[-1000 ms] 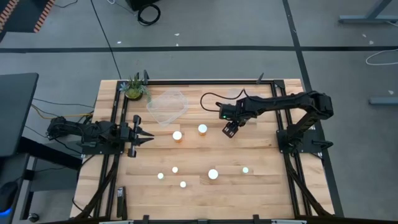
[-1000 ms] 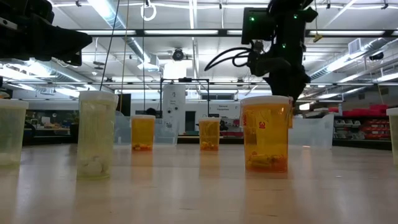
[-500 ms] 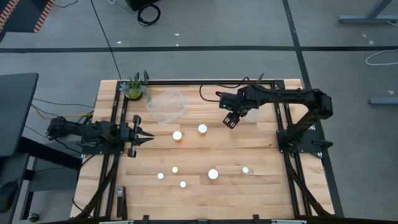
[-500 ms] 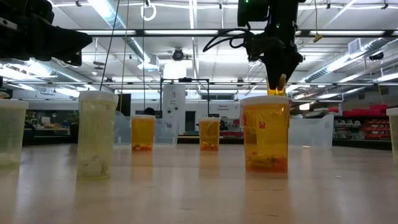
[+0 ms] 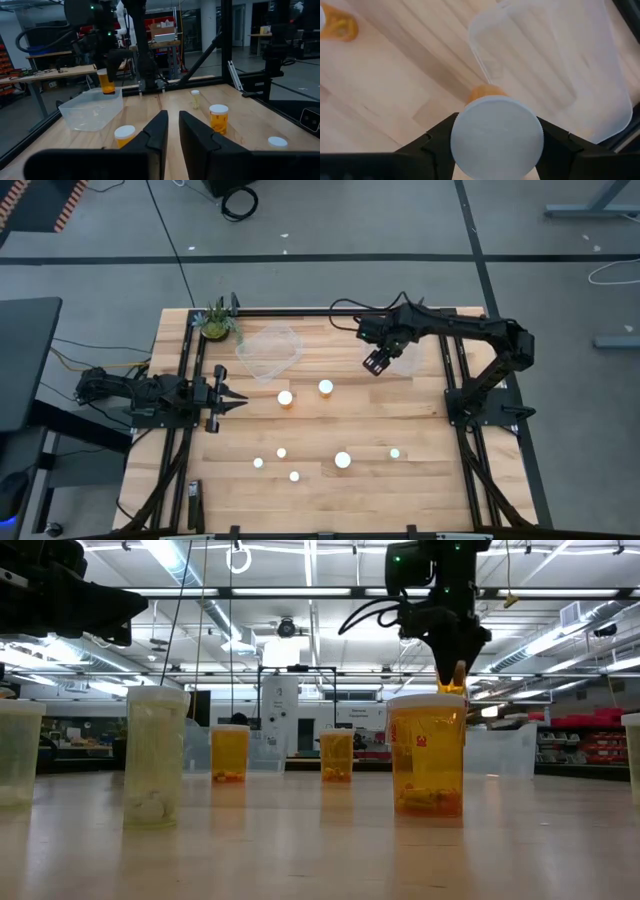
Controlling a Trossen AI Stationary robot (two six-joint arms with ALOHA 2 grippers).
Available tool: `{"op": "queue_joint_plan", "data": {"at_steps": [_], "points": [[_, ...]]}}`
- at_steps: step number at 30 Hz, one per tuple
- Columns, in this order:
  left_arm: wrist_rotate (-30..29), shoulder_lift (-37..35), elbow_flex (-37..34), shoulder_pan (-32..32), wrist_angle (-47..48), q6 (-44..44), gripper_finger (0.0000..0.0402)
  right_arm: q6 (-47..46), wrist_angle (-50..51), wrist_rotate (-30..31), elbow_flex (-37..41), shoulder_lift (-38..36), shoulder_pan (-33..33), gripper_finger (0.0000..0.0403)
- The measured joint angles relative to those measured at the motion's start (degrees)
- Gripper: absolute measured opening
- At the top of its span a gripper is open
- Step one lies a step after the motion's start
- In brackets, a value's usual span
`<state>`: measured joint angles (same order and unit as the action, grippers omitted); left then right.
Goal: Pick and place medicine bottles into bin by pill shape (circle, oval)
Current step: Put the big orange pill bottle into the right transparent bin
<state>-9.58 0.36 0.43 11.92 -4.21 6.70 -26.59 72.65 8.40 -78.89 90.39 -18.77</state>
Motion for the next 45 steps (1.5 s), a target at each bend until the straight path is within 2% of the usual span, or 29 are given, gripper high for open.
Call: {"op": "queue_joint_plan", "data": {"at_steps": [16,33,45], "points": [[0.0,0.0,0.0,0.0,0.0,0.0,0.0054,4.8,1.2,-2.5,0.0,0.0,-7.8,0.0218],[0.0,0.0,0.0,0.0,0.0,0.0,0.0053,4.9,1.9,-3.1,0.0,0.0,-12.3,0.0218],[0.0,0.0,0.0,0.0,0.0,0.0,0.0056,6.1,-2.7,-2.5,2.8,0.0,-15.4,0.0218]]}}
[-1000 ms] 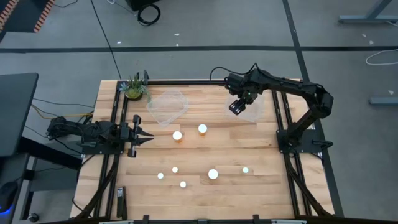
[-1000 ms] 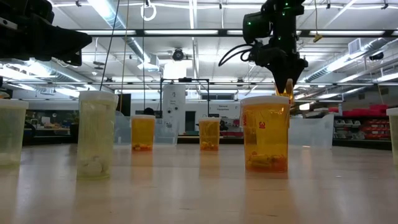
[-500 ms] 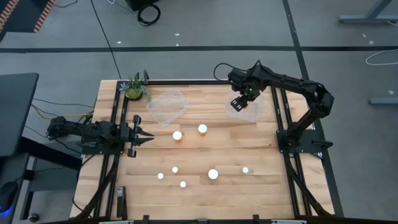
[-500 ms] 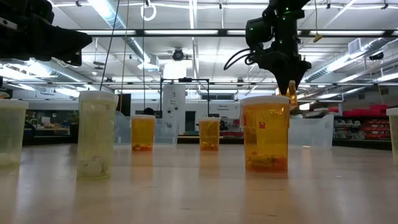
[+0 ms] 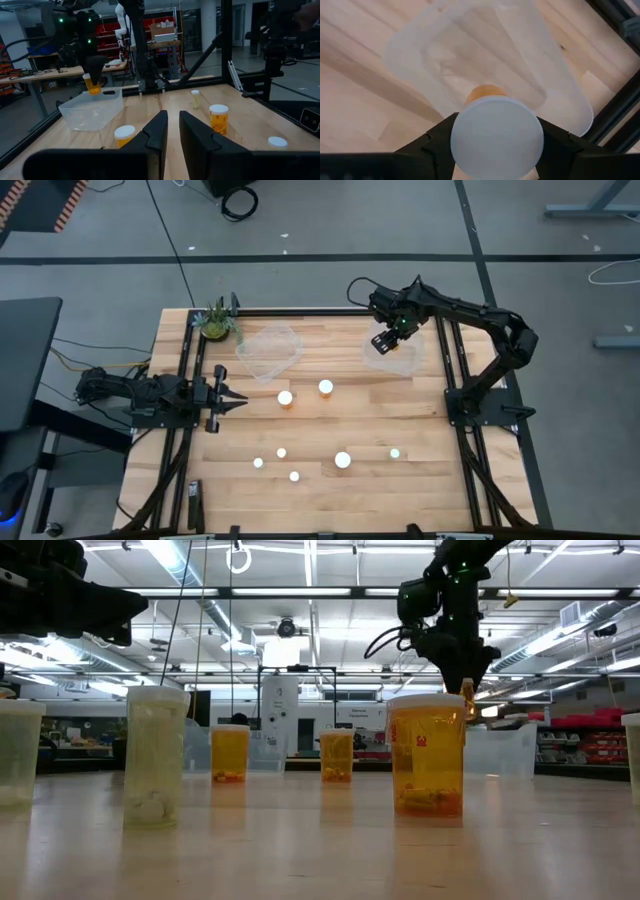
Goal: Pick and place medicine bottles into bin by pill shape (circle, oval)
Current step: Put the big orange pill bottle into the right transparent bin
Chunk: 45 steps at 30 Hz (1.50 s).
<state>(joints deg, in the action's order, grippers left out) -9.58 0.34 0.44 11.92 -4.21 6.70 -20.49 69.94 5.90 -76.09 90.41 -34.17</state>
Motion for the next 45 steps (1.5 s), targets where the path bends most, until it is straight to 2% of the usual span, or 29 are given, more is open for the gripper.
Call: {"op": "queue_joint_plan", "data": {"at_steps": [11,23,34,45], "points": [[0.0,0.0,0.0,0.0,0.0,0.0,0.0058,2.7,-9.4,-0.6,6.9,0.0,-4.1,0.0218],[0.0,0.0,0.0,0.0,0.0,0.0,0.0061,3.6,-19.4,-1.7,12.3,0.0,-4.9,0.0218],[0.0,0.0,0.0,0.0,0.0,0.0,0.0056,3.7,-25.2,-1.6,18.1,0.0,-7.4,0.0218],[0.0,0.0,0.0,0.0,0.0,0.0,0.0058,0.3,-24.9,-1.4,18.9,0.0,-9.9,0.0218]]}}
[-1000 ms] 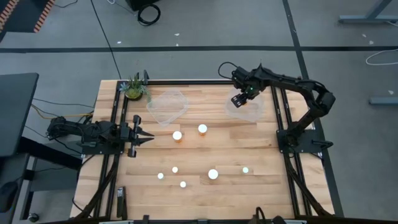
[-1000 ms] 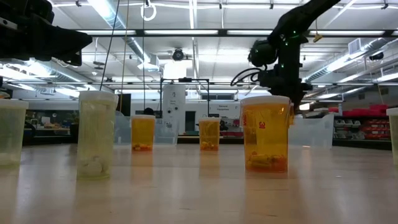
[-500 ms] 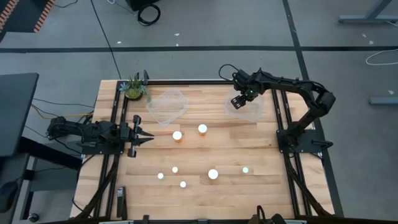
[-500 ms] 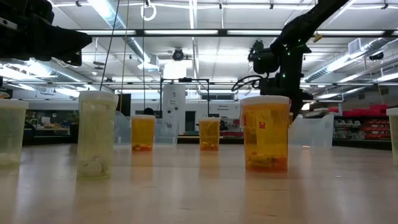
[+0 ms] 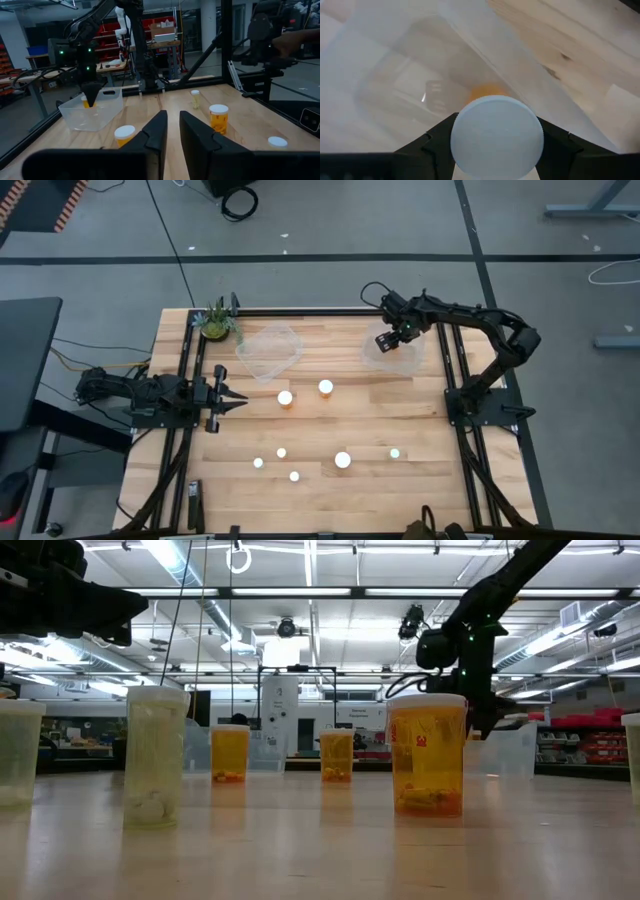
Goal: Pick and place medicine bottles into bin by pill shape (circle, oval)
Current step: Put the big orange pill bottle into the right transparent bin
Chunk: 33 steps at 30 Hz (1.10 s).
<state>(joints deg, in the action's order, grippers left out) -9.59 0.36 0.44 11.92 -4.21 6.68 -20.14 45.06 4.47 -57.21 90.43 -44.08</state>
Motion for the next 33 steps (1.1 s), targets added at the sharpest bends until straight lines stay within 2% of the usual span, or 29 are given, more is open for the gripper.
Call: {"op": "queue_joint_plan", "data": {"at_steps": [12,22,33], "points": [[0.0,0.0,0.0,0.0,0.0,0.0,0.0060,-2.1,0.7,0.0,0.0,0.0,-0.1,0.0219],[0.0,0.0,0.0,0.0,0.0,0.0,0.0054,-1.8,0.7,0.4,0.0,0.0,-0.1,0.0250],[0.0,0.0,0.0,0.0,0.0,0.0,0.0061,-0.8,0.7,0.4,0.0,0.0,-0.1,0.0253]]}}
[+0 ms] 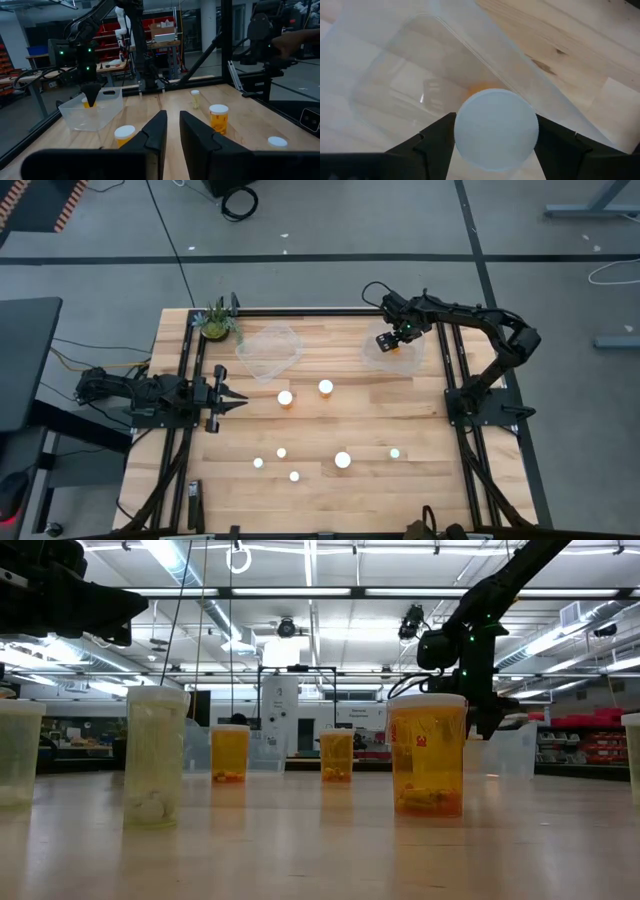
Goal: Pick and place medicine bottles into bin by pill shape (circle, oval)
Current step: Put the big orange pill bottle into the right transparent bin
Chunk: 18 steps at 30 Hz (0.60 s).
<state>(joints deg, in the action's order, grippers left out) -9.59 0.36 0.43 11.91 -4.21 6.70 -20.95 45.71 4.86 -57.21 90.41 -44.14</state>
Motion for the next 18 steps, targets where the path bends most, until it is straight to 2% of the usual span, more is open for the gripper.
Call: {"op": "queue_joint_plan", "data": {"at_steps": [7,18], "points": [[0.0,0.0,0.0,0.0,0.0,0.0,0.0054,0.2,0.2,-0.3,-0.1,0.0,0.0,0.0254],[0.0,0.0,0.0,0.0,0.0,0.0,0.0061,-0.5,6.8,-0.4,-4.7,0.0,0.4,0.0254]]}}
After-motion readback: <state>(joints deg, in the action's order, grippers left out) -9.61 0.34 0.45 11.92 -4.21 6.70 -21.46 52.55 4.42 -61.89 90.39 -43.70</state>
